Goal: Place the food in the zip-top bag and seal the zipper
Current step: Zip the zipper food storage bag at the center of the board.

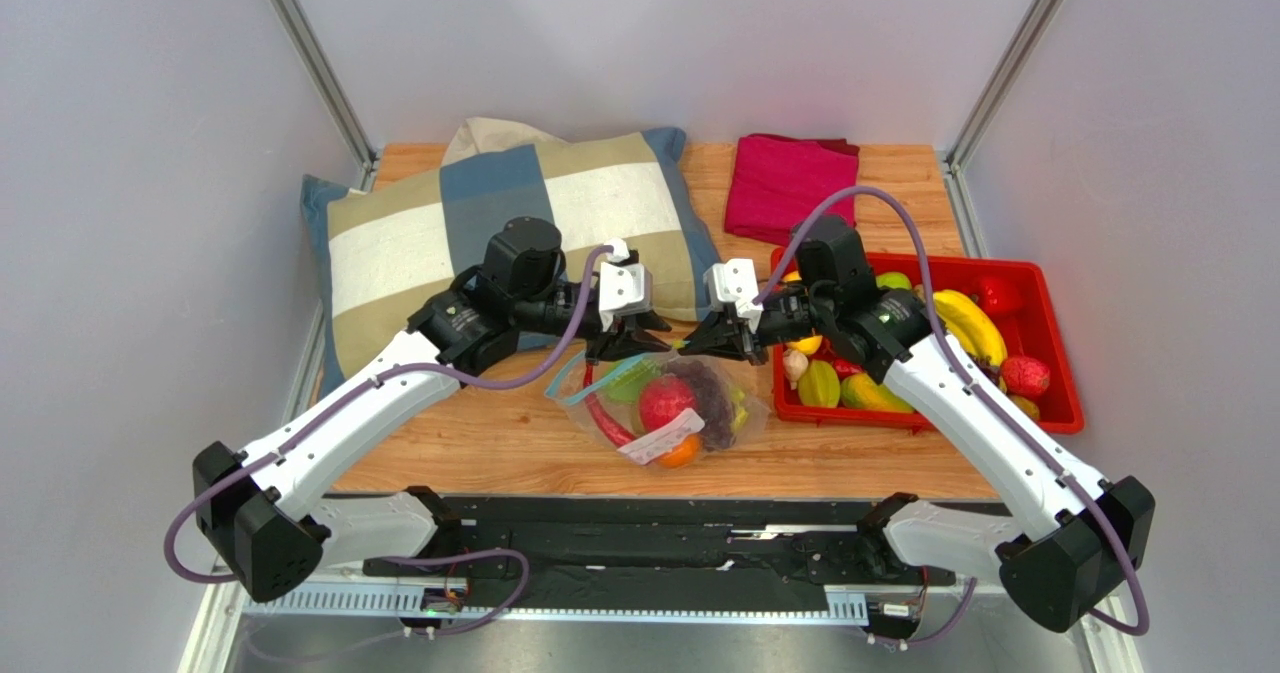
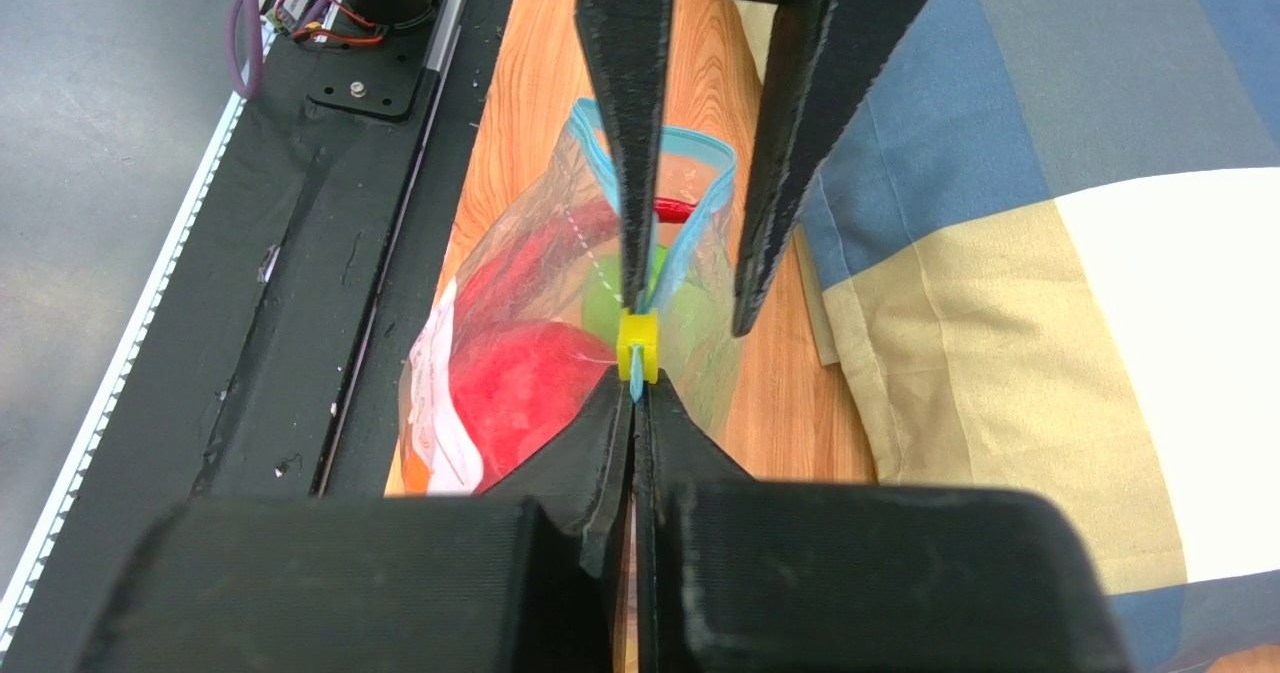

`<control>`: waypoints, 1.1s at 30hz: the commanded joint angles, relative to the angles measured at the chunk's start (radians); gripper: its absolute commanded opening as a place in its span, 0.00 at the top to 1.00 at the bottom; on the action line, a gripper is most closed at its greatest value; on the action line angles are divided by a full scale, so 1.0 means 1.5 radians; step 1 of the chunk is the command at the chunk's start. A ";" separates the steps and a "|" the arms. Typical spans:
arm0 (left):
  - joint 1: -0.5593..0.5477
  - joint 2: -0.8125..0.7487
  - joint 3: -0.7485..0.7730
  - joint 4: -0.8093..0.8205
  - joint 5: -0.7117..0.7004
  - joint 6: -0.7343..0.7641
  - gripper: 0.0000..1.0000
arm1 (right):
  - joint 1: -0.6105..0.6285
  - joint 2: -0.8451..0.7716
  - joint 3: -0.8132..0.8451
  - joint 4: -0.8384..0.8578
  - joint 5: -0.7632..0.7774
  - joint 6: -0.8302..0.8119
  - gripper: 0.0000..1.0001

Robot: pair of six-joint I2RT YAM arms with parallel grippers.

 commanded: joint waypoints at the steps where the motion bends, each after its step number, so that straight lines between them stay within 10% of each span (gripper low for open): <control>1: -0.015 -0.011 0.021 0.042 0.007 -0.008 0.64 | 0.001 -0.013 0.004 0.031 -0.001 0.005 1.00; 19: -0.037 0.003 0.032 0.037 0.038 -0.012 0.58 | 0.001 -0.026 -0.016 0.064 0.016 0.029 1.00; 26: -0.037 0.020 0.039 0.037 0.021 -0.025 0.97 | 0.001 -0.035 -0.024 0.079 0.015 0.029 1.00; 33: -0.037 0.007 0.009 0.007 0.006 0.006 1.00 | 0.000 -0.044 -0.027 0.078 0.025 0.035 1.00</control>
